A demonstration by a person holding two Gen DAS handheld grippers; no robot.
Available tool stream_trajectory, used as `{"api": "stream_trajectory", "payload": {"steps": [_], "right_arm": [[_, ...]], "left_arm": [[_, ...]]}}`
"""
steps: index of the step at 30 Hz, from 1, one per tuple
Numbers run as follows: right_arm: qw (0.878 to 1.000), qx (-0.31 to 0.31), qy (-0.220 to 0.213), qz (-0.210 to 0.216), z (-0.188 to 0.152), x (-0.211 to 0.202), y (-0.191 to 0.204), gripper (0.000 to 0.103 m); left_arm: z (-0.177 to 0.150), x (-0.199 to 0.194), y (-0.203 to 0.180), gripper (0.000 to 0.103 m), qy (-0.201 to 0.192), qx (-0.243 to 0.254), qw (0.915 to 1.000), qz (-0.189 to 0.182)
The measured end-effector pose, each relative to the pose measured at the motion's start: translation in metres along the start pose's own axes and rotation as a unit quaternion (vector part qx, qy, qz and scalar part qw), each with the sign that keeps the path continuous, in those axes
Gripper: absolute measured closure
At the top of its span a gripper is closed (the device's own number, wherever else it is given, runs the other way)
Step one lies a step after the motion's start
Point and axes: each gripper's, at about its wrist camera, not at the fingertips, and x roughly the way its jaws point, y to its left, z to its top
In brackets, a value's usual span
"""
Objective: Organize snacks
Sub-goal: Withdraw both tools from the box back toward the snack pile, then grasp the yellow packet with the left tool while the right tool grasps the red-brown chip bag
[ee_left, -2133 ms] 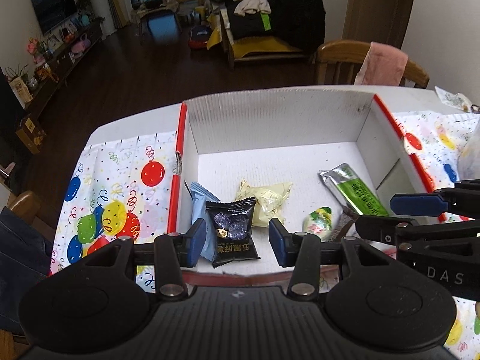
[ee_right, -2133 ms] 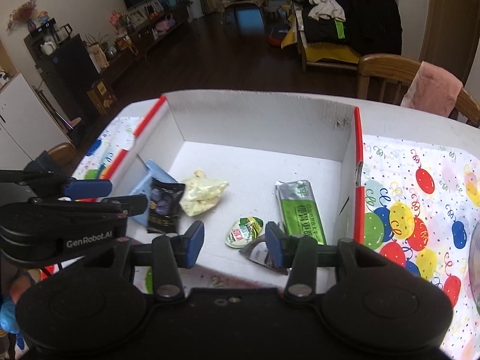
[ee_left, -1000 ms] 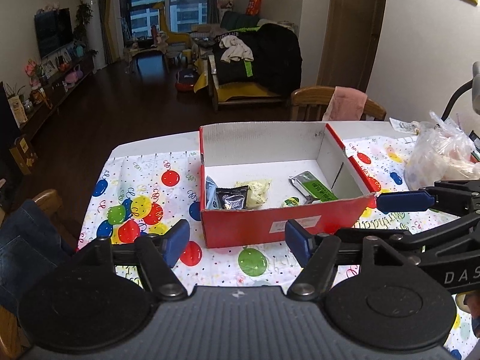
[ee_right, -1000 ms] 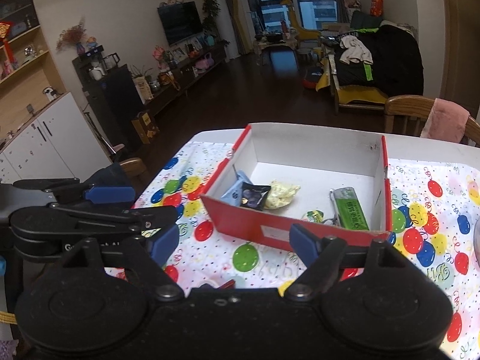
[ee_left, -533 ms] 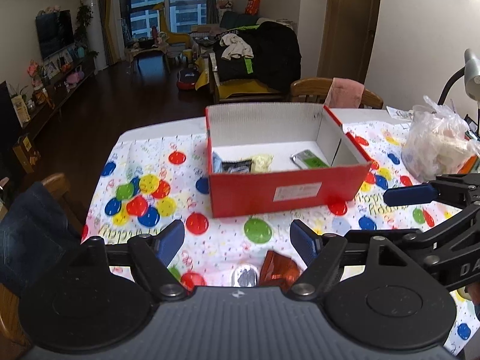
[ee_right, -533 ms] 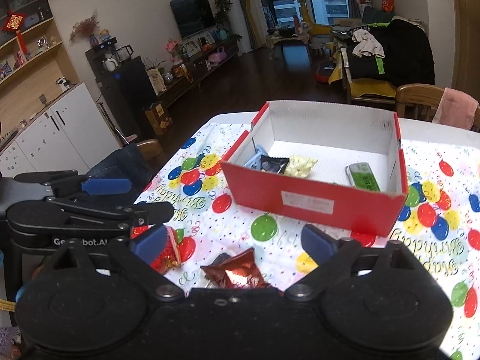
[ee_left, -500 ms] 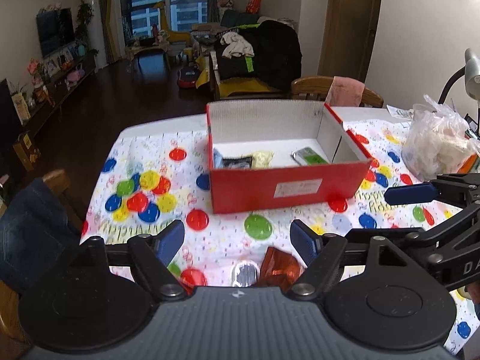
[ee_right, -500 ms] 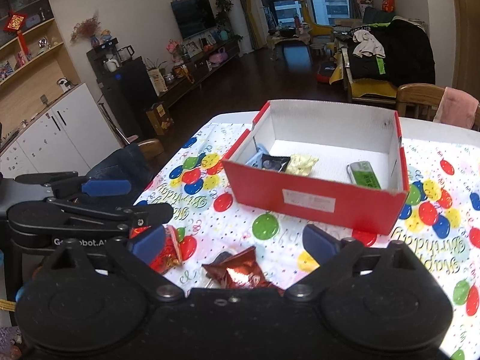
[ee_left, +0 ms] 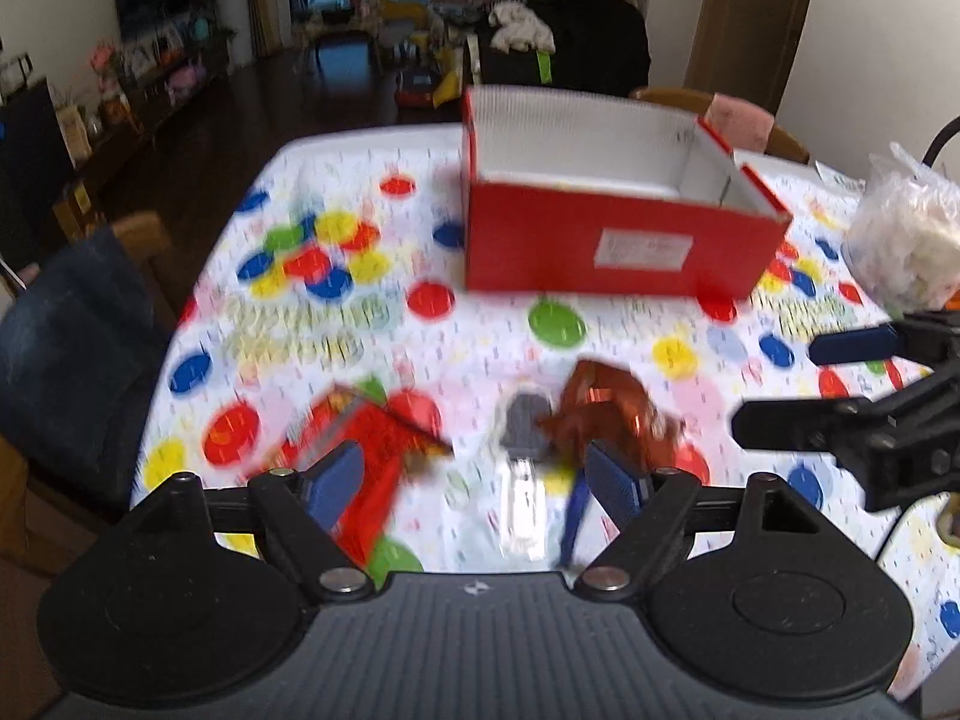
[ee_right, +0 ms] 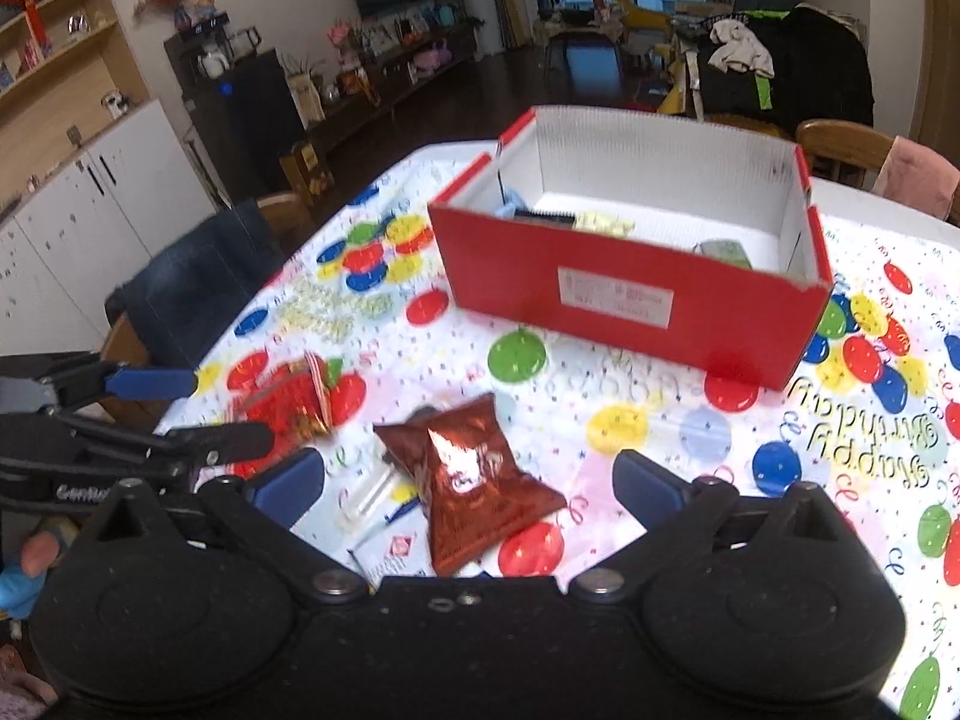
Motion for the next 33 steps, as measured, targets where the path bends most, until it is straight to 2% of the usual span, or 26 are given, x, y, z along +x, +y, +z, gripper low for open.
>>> {"api": "stream_trajectory", "payload": {"steps": [5, 10, 15, 26, 28, 30, 33], "right_arm": [[1.000, -0.002, 0.017, -0.006, -0.007, 0.020, -0.003, 0.000], [0.999, -0.037, 0.038, -0.007, -0.004, 0.041, -0.003, 0.000], [0.997, -0.059, 0.057, -0.008, -0.001, 0.059, -0.004, 0.002], [0.991, -0.103, 0.086, 0.008, 0.006, 0.087, -0.003, 0.010], [0.990, -0.109, 0.089, 0.009, 0.007, 0.092, -0.002, 0.013], [0.989, -0.113, 0.091, 0.010, 0.009, 0.097, -0.001, 0.020], [0.989, -0.113, 0.091, 0.010, 0.010, 0.103, -0.001, 0.023]], "left_arm": [[-0.018, 0.007, -0.006, 0.022, 0.035, -0.008, 0.9991, -0.024], [-0.033, 0.017, -0.022, 0.022, 0.069, 0.009, 0.9958, -0.059], [-0.044, 0.027, -0.037, 0.022, 0.088, 0.030, 0.9933, -0.069], [-0.054, 0.040, -0.048, 0.022, 0.111, 0.031, 0.9913, -0.063], [-0.056, 0.042, -0.049, 0.022, 0.115, 0.029, 0.9912, -0.060], [-0.057, 0.044, -0.050, 0.022, 0.118, 0.031, 0.9910, -0.055], [-0.059, 0.047, -0.054, 0.025, 0.120, 0.037, 0.9910, -0.045]]}}
